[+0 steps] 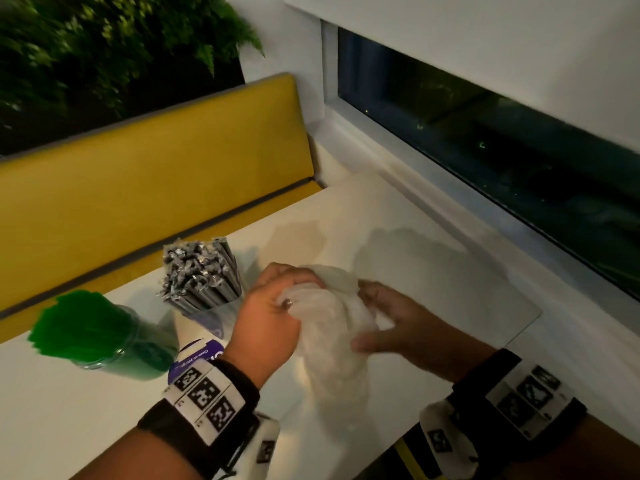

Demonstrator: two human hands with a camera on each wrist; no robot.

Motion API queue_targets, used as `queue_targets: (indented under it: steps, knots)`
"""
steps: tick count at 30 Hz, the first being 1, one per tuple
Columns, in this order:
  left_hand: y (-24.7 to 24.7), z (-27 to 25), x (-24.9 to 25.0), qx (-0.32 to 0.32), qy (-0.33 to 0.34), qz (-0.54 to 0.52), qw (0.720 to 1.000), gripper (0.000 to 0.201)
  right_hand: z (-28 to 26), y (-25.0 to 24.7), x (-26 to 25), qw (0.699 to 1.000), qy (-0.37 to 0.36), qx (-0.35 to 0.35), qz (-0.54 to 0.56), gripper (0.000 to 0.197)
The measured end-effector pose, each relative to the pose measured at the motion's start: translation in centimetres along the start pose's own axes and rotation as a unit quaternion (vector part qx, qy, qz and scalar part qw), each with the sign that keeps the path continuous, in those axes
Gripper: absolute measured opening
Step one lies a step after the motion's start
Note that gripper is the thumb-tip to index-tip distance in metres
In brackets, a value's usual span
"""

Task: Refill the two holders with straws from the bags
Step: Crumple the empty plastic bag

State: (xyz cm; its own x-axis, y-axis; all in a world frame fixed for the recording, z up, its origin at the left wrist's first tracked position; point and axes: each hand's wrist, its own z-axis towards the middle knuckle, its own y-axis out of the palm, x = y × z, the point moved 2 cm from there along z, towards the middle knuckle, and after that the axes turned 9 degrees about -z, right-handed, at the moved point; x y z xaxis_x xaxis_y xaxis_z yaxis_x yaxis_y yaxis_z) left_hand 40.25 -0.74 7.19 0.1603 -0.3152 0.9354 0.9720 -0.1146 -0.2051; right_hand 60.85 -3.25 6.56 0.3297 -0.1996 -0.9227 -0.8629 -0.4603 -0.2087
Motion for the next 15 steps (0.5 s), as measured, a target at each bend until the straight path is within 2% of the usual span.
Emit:
queue_targets:
  steps: [2, 4, 5, 6, 8, 10, 12, 13, 15]
  knots:
    - [0.7, -0.1, 0.0, 0.046, -0.082, -0.132, 0.987, 0.042, 0.3, 1.9, -0.3, 0.996, 0.003, -0.026, 0.090, 0.051]
    - [1.3, -0.3, 0.0, 0.089, -0.093, -0.208, 0.970, 0.023, 1.1, 3.3, -0.8, 0.994, -0.016, 0.036, 0.097, 0.043]
    - [1.4, -0.5, -0.2, 0.109, -0.091, -0.199, 0.970, 0.012, 1.5, 3.6, -1.2, 0.994, -0.023, 0.075, 0.075, 0.037]
    - [1.8, -0.9, -0.5, 0.103, -0.104, -0.226, 0.963, 0.007, 2.0, 3.7, -1.2, 0.991, -0.025, 0.120, 0.056, 0.030]
    - [2.7, -1.6, -0.4, 0.100, -0.143, -0.253, 0.952, 0.025, 2.7, 3.5, -1.2, 0.976, -0.021, 0.204, 0.074, 0.019]
    - [3.4, -2.4, -0.6, 0.024, -0.109, -0.278, 0.954, 0.052, 3.3, 3.2, -1.1, 0.960, -0.007, 0.250, 0.123, 0.010]
    - [3.5, -3.0, -0.9, -0.028, -0.086, -0.208, 0.974, 0.087, 3.9, 3.3, -1.1, 0.960, 0.004, 0.200, 0.194, 0.024]
    - [3.3, -2.9, -1.0, -0.019, -0.105, -0.189, 0.976, 0.090, 3.9, 3.4, -1.2, 0.958, 0.016, 0.151, 0.242, 0.032]
    - [2.0, -2.1, -1.5, 0.038, -0.141, -0.202, 0.969, 0.063, 3.3, 3.2, -1.7, 0.955, 0.034, 0.069, 0.285, 0.033]
